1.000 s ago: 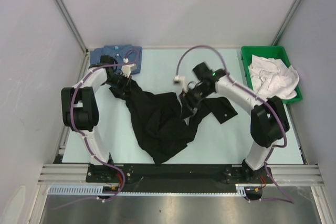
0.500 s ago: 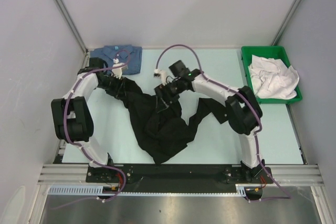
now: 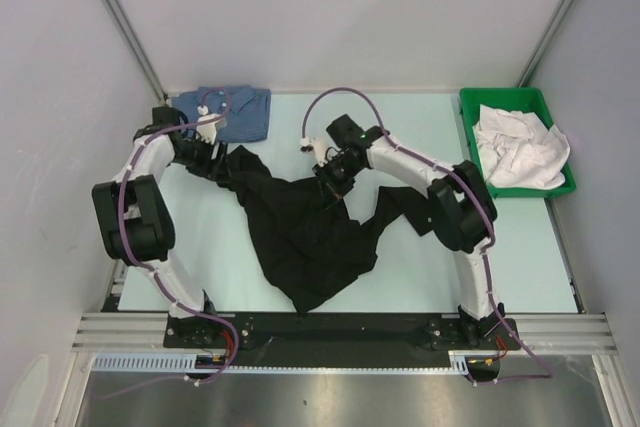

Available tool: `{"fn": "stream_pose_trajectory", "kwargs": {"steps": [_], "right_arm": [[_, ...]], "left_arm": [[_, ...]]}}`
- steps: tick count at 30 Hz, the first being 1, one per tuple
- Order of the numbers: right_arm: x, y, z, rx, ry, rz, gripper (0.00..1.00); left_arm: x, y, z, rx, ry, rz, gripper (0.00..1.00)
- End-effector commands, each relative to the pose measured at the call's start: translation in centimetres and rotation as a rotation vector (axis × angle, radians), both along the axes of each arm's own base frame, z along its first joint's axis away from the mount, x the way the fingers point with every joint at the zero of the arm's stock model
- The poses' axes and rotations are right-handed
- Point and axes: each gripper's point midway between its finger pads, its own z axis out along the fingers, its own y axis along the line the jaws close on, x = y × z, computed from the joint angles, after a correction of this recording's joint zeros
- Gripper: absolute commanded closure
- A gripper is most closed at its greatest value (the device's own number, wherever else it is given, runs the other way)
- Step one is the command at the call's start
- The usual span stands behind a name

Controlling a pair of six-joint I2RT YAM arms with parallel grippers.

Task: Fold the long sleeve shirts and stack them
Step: Flatten the shirt out

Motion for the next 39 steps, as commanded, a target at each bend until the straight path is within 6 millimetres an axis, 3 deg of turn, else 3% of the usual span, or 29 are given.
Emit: {"fn": "stream_pose_trajectory", "kwargs": {"steps": [1,3,6,11,12,15,16,18,19,20,21,22,24,25,26,27,28,29,31,32,33,35,36,38,39], "right_arm": [[0.6,-3.1,5.9,-0.038,-0.177,0.087,1.0],[0.0,-4.4,5.5,-0.084,-0.18,0.127,1.0],[1.4,-6.0,6.9,-0.122,-0.27,0.128,1.0],[6.6,-9.0,12.9,-0.15,-0.474,0.068,1.0],[7.3,-9.2,14.7,-0.144,-0.525,0.077,1.0],[7.7,-9.8,16.2,-0.167,-0.593,0.099,1.0],[6.8,-9.8,16.1,-0.161,-0.58,0.127,1.0],[3.1,-9.3,17.5,-0.1,-0.602,0.233,1.0],[-0.5,-10.0,13.1,-0.139,-0.499,0.316,1.0],[-3.7,-9.0,12.0,-0.124,-0.492,0.415,1.0],[-7.4,-9.5,12.0,-0.105,-0.521,0.488,1.0],[-11.1,-11.8,6.8,-0.196,-0.442,0.585,1.0],[-16.4,-12.6,4.2,-0.215,-0.466,0.729,0.99],[-18.6,-14.8,1.2,-0.263,-0.383,0.761,0.95],[-19.1,-15.4,0.4,-0.274,-0.355,0.756,0.73],[-18.8,-16.2,-0.1,-0.295,-0.33,0.727,0.53],[-18.5,-16.5,-0.2,-0.303,-0.322,0.713,0.35],[-17.5,-15.9,0.9,-0.287,-0.338,0.681,0.01],[-15.2,-15.0,3.1,-0.204,-0.316,0.577,0.0],[-13.5,-13.7,5.6,-0.154,-0.335,0.522,0.0],[-12.8,-12.8,6.8,-0.087,-0.302,0.474,0.0],[-9.8,-12.4,7.6,-0.04,-0.204,0.313,0.02],[-8.6,-10.9,9.5,0.041,-0.196,0.28,0.04],[-6.2,-9.8,9.7,0.091,-0.143,0.19,0.12],[-5.7,-8.8,10.7,0.136,-0.113,0.149,0.14]], "left_arm": [[2.5,-1.9,0.5,-0.013,-0.09,-0.087,0.3],[2.9,-2.7,0.3,-0.018,-0.103,-0.099,0.27],[3.0,-4.6,0.4,-0.035,-0.131,-0.15,0.27],[4.0,-5.5,1.9,-0.083,-0.159,-0.152,0.37],[4.1,-5.6,1.7,-0.087,-0.153,-0.156,0.53],[4.2,-5.8,1.8,-0.109,-0.13,-0.164,1.0],[4.0,-6.0,2.2,-0.13,-0.129,-0.17,1.0],[2.8,-5.6,2.9,-0.156,-0.141,-0.167,1.0],[2.0,-5.4,2.9,-0.154,-0.143,-0.181,1.0],[0.4,-5.3,1.8,-0.165,-0.111,-0.187,1.0],[-0.5,-4.9,1.6,-0.156,-0.11,-0.194,1.0],[-2.3,-4.8,1.6,-0.131,-0.117,-0.254,1.0],[-6.3,-4.8,-0.6,-0.102,-0.058,-0.32,1.0],[-9.2,-4.8,-1.8,-0.078,-0.035,-0.395,1.0],[-10.6,-4.2,-2.7,-0.032,-0.01,-0.425,1.0],[-11.8,-3.9,-3.4,-0.008,0.01,-0.447,0.98],[-13.4,-3.6,-4.2,0.013,0.027,-0.472,0.89],[-13.9,-3.2,-4.5,0.025,0.037,-0.47,0.67],[-14.6,-2.5,-4.2,-0.002,0.042,-0.444,0.56],[-14.1,-2.3,-3.6,-0.014,0.025,-0.432,0.5],[-13.7,-2.1,-2.8,-0.052,0.003,-0.403,0.42],[-12.1,-1.9,-1.0,-0.078,-0.034,-0.358,0.37],[-11.6,-1.9,-0.3,-0.094,-0.051,-0.343,0.35],[-9.8,-2.4,2.0,-0.134,-0.116,-0.321,0.34],[-9.3,-2.7,3.0,-0.144,-0.143,-0.319,0.34]]}}
